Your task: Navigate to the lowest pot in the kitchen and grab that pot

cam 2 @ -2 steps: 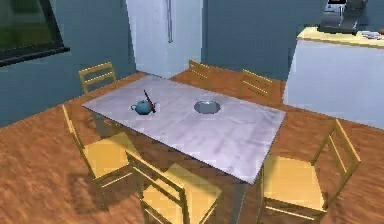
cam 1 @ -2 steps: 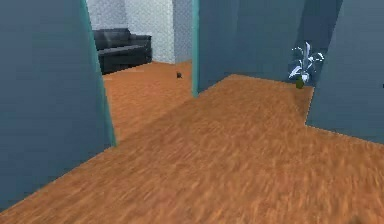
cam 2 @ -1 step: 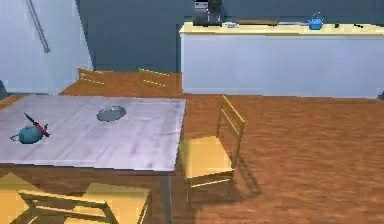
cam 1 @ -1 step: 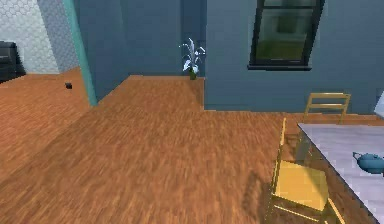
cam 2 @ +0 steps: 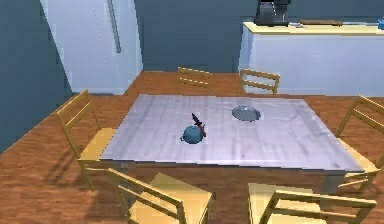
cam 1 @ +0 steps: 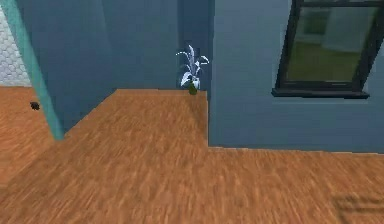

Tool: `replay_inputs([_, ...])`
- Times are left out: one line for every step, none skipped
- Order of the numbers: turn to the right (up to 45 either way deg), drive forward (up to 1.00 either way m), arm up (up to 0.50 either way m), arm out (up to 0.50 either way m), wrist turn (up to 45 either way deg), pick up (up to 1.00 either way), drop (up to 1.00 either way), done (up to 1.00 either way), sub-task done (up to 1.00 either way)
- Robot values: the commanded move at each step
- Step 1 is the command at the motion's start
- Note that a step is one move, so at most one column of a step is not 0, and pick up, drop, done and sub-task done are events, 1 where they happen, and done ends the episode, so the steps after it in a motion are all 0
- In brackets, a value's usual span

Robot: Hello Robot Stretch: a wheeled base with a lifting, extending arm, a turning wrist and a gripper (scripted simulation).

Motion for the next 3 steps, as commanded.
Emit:
replay_inputs([9.0,0.0,0.0,0.0,0.0,0.0,0.0,0.0,0.0])
replay_inputs([0.0,0.35,0.0,0.0,0.0,0.0,0.0,0.0,0.0])
replay_inputs([36.0,0.0,0.0,0.0,0.0,0.0,0.0,0.0,0.0])
